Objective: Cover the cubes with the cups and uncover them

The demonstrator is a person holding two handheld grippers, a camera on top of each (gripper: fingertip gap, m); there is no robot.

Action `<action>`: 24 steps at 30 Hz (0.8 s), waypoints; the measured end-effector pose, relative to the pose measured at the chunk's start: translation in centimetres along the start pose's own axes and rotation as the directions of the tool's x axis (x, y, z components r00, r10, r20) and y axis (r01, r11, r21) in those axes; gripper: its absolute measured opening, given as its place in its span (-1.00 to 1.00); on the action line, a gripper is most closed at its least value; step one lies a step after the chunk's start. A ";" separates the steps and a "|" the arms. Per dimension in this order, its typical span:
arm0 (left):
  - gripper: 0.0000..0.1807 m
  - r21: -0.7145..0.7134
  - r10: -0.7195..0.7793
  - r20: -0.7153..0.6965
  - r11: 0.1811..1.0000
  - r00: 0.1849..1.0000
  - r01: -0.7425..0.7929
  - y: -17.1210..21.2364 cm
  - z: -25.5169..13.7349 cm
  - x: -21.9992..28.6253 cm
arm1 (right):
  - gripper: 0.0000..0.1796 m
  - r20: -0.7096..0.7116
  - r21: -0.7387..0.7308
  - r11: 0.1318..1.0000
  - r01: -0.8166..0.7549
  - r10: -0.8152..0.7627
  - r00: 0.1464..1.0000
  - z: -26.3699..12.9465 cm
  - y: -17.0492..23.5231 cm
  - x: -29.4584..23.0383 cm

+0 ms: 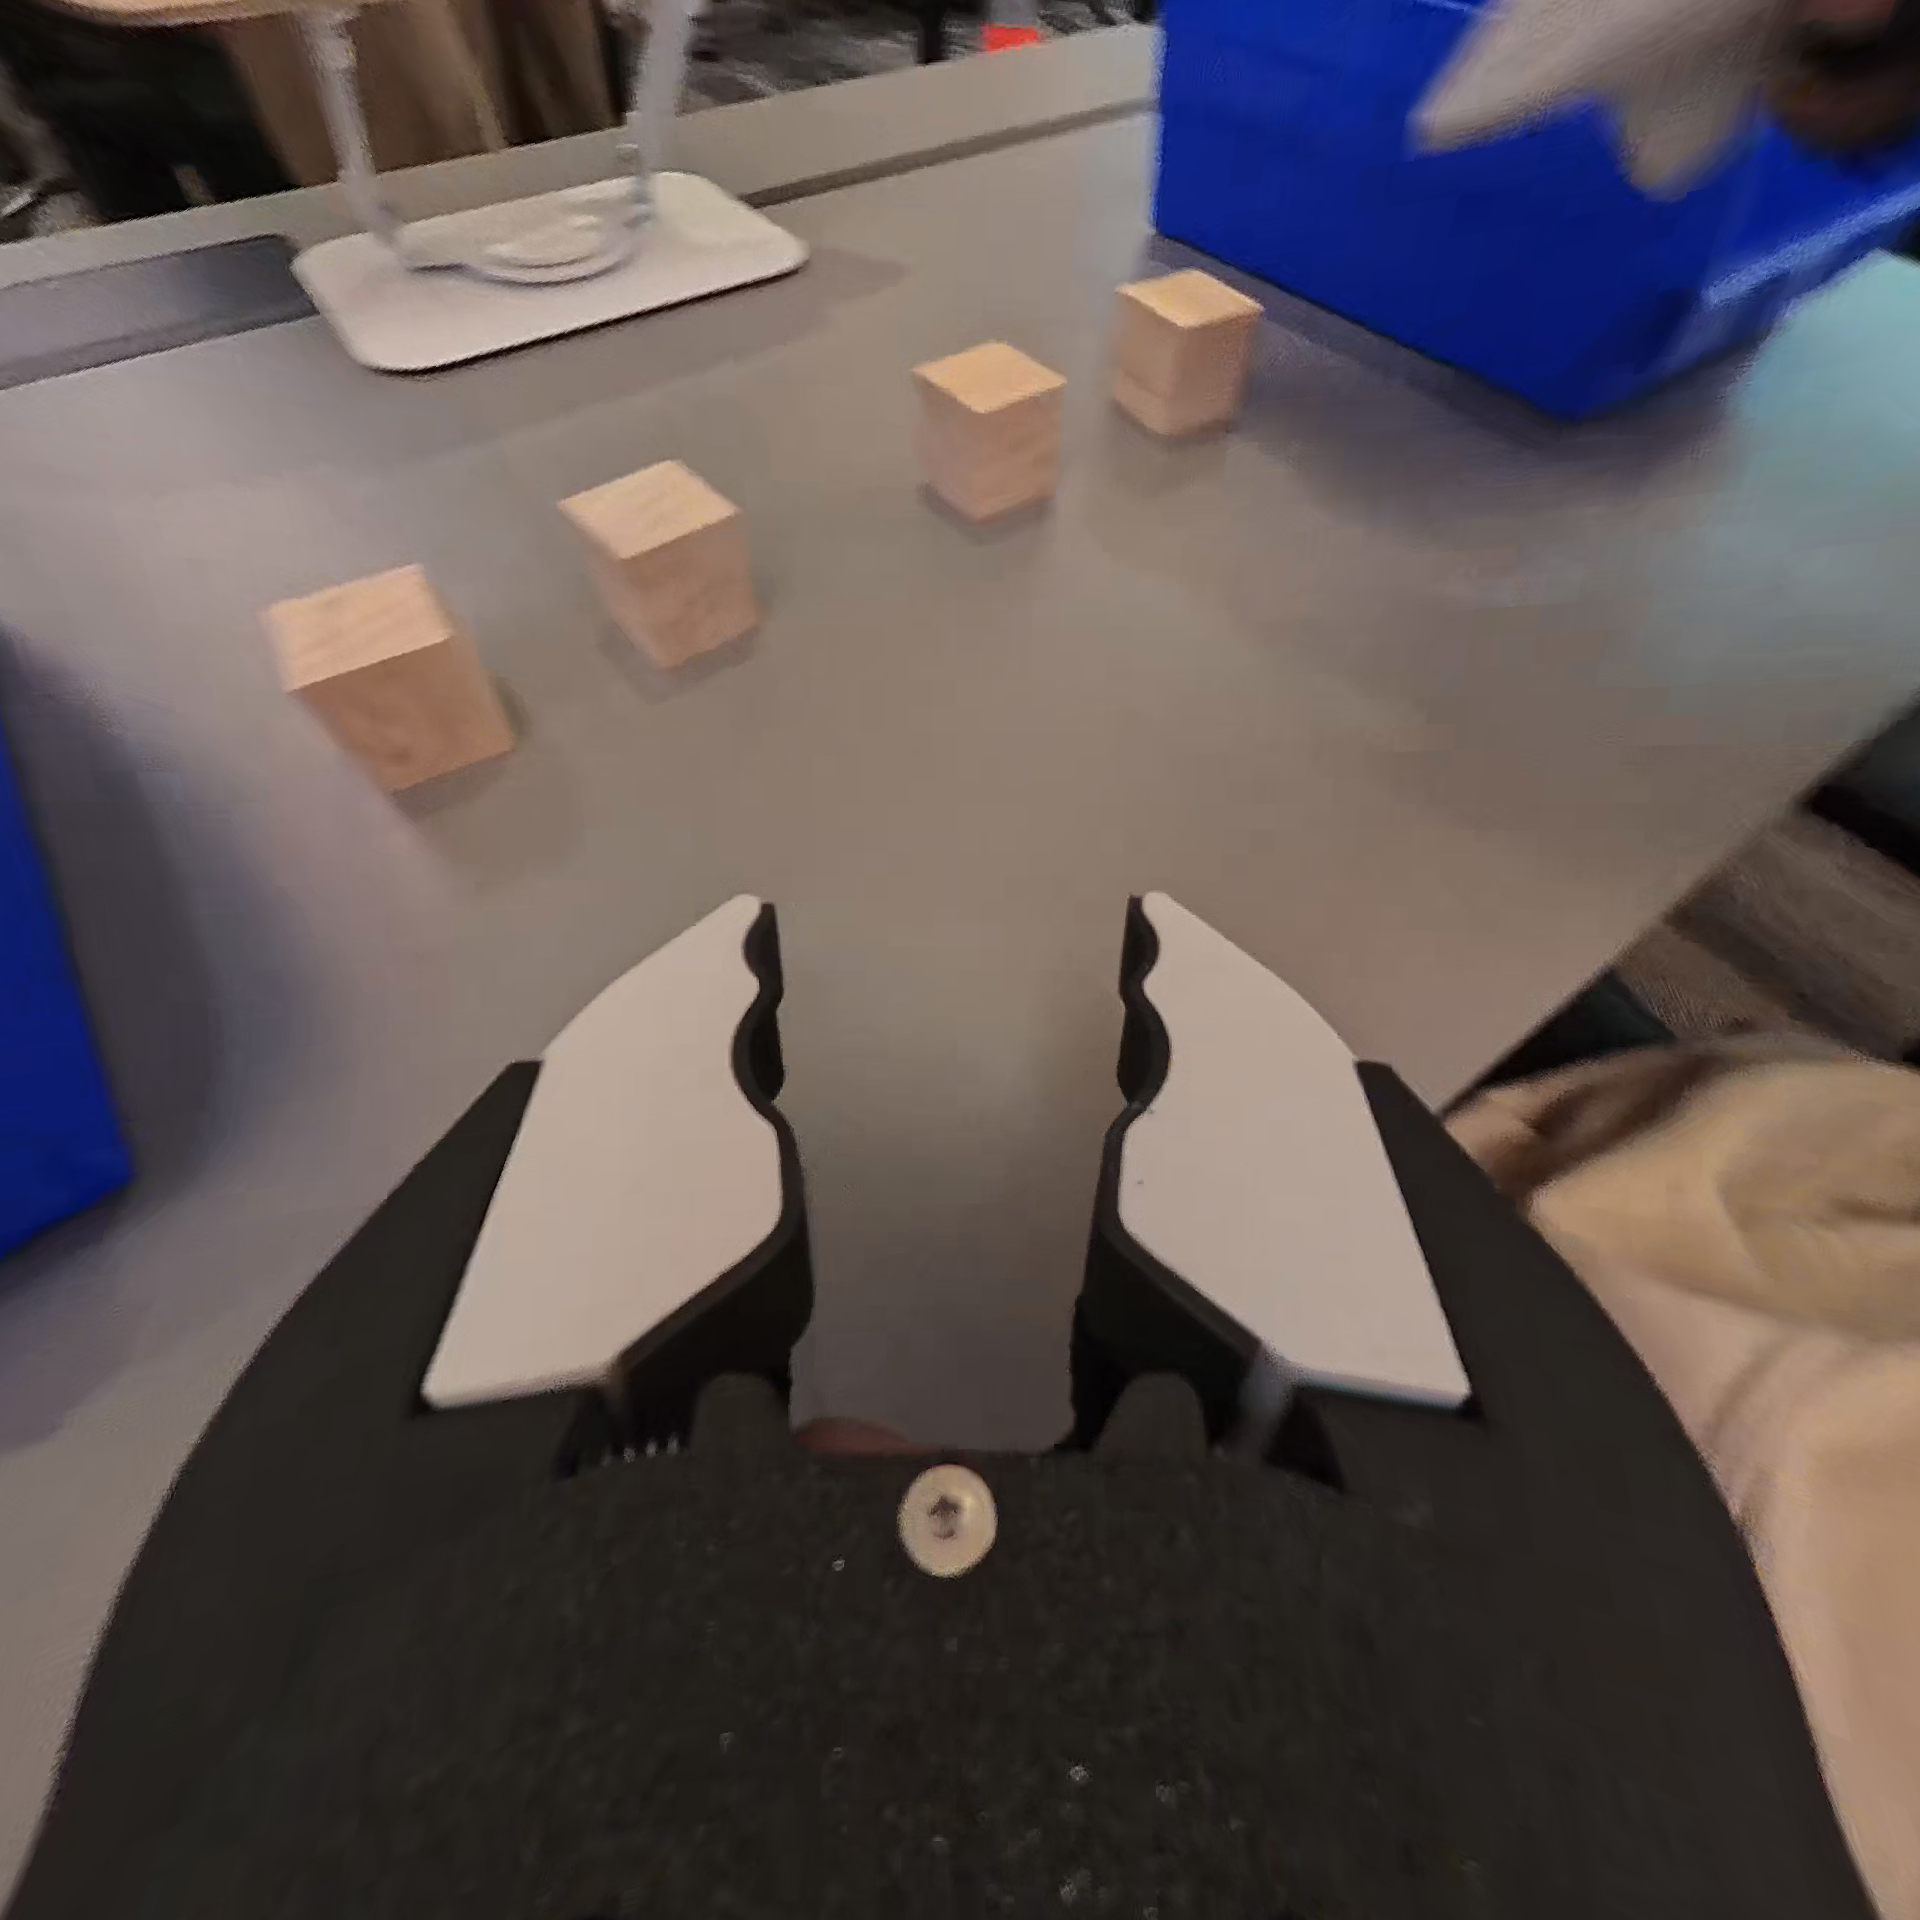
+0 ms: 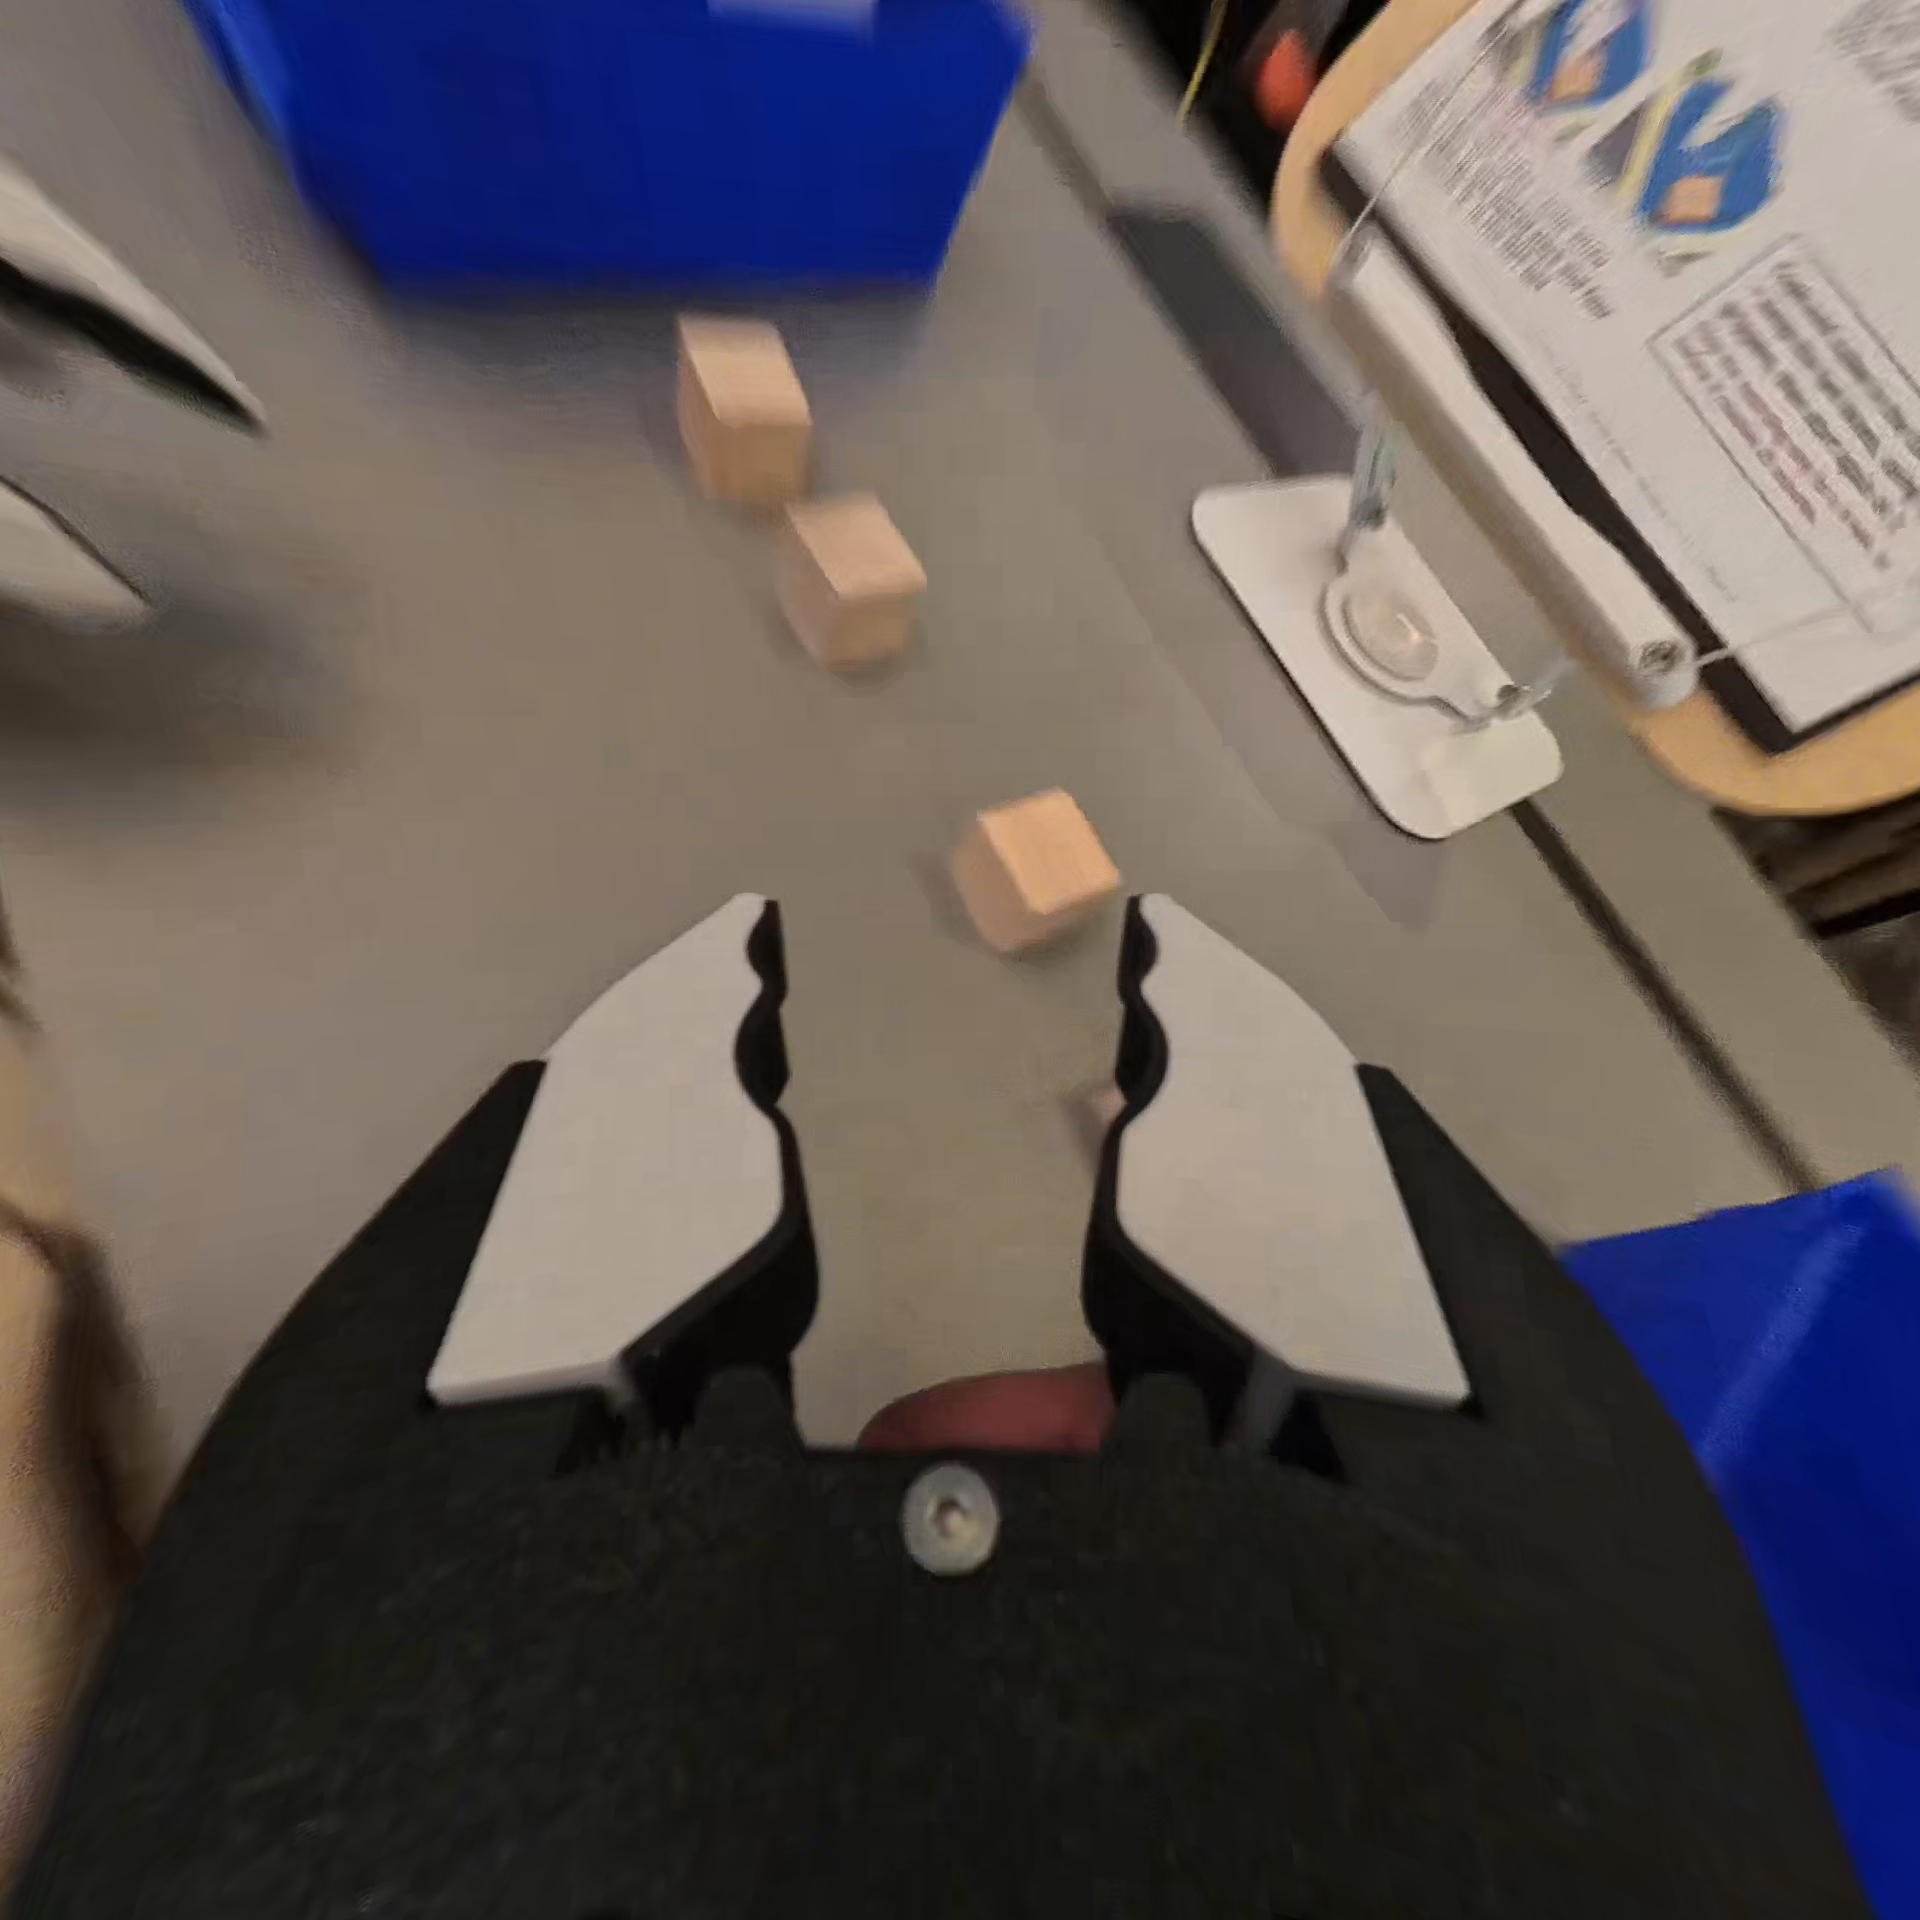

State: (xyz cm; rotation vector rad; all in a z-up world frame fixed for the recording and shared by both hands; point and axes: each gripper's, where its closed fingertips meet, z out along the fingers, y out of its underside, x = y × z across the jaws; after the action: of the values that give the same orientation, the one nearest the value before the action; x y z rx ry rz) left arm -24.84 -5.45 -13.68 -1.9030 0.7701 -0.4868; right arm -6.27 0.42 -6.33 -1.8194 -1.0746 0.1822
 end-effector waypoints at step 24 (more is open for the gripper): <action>-0.37 0.066 -0.152 -0.117 0.985 0.981 0.160 -5.9 -3.7 -3.0 | -0.34 -0.174 0.224 0.915 -0.334 0.375 0.910 -2.7 5.5 -8.8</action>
State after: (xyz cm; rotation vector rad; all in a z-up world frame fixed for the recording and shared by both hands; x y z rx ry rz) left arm -27.54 -3.92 -6.72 -1.8866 0.6678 -0.7155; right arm -6.79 -8.54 -12.17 -1.8005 -0.5468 0.2889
